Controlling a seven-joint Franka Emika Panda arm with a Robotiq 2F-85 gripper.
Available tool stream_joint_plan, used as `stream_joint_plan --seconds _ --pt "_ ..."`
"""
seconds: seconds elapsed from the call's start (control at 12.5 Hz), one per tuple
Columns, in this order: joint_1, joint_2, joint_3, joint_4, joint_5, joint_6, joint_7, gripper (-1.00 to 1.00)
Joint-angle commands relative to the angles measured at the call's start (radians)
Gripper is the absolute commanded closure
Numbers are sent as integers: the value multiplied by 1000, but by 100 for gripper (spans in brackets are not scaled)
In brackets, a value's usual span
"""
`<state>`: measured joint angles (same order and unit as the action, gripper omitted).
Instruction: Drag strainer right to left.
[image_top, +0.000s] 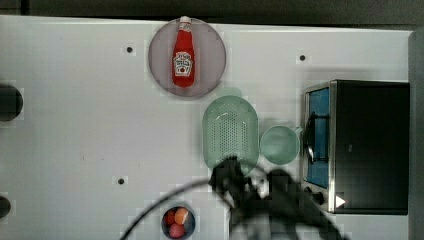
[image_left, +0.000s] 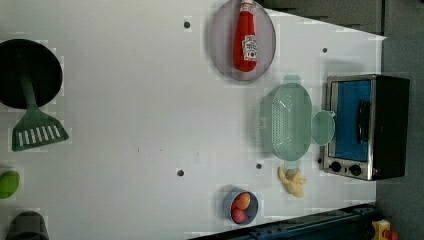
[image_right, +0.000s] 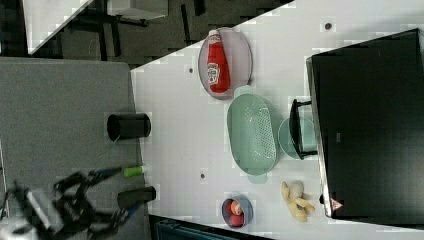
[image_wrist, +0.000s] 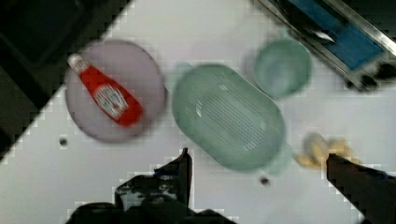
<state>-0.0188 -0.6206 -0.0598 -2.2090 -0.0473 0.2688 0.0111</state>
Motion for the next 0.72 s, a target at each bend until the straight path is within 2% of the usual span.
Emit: stream_joint_plan --seconds 0.08,0.72 --pt "-5 201 18 -145 2 102 111 -100" --pt "-1 661 29 -181 3 524 504 -100"
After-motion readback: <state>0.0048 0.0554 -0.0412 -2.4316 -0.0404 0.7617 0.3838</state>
